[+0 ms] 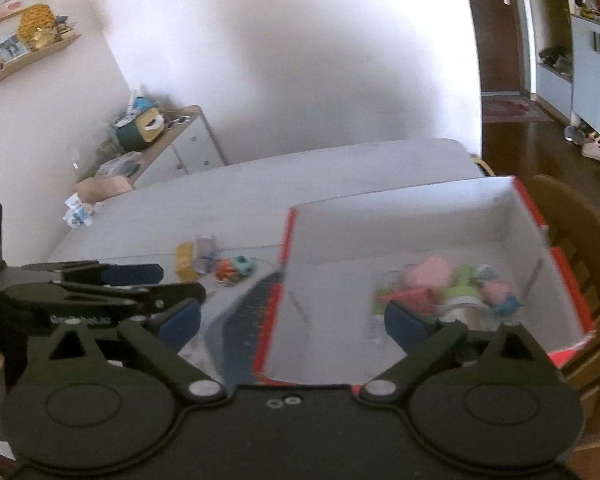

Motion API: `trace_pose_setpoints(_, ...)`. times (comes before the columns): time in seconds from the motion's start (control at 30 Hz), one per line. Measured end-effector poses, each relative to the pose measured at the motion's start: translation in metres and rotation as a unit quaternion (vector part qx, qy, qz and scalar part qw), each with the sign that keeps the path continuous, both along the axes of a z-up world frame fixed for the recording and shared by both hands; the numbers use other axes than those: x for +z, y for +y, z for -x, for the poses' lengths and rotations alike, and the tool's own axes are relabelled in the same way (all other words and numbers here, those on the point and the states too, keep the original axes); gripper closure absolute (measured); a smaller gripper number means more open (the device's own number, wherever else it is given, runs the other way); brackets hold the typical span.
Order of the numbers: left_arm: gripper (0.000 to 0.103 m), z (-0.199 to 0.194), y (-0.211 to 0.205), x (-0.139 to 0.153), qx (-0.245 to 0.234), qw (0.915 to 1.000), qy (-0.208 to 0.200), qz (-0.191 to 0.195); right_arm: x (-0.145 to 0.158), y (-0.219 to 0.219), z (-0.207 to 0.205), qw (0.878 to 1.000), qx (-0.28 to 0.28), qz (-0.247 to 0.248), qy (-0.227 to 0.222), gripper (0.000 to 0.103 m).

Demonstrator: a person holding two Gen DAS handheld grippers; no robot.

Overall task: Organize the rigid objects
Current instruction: 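Withdraw both open tools from the box toward the remaining table objects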

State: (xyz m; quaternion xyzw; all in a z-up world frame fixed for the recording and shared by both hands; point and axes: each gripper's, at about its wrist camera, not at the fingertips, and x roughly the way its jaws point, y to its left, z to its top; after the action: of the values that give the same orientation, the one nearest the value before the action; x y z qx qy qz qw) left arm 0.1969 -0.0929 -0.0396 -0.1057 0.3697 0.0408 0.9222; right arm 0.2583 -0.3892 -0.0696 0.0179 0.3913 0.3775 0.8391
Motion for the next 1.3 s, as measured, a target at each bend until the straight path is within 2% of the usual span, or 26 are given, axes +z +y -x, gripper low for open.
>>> trace_pose_setpoints(0.23, 0.026, 0.031, 0.049, -0.006, 0.012, 0.9998, -0.006, -0.013, -0.001, 0.048, 0.019, 1.0, 0.007, -0.005, -0.001, 0.001)
trace_pose_setpoints(0.57, 0.026, 0.049, 0.134, -0.021, 0.045, 0.9989, -0.009, -0.008, -0.014, 0.118, 0.031, 1.0, 0.01, 0.024, 0.004, 0.001)
trace_pose_setpoints(0.83, 0.026, 0.045, 0.193, -0.046, 0.065, 0.9979, -0.002, -0.004, -0.024, 0.162, 0.024, 0.999, 0.01, 0.049, 0.003, 0.001)
trace_pose_setpoints(1.03, 0.026, 0.035, 0.217, -0.062, 0.064, 0.9978, -0.002, -0.019, -0.034, 0.189, 0.01, 0.997, 0.01, 0.071, 0.005, 0.002)
trace_pose_setpoints(1.3, 0.026, 0.016, 0.236, -0.088, 0.033, 0.9987, -0.007, -0.038, -0.044, 0.221, -0.015, 0.995, 0.022, 0.096, 0.007, 0.005)
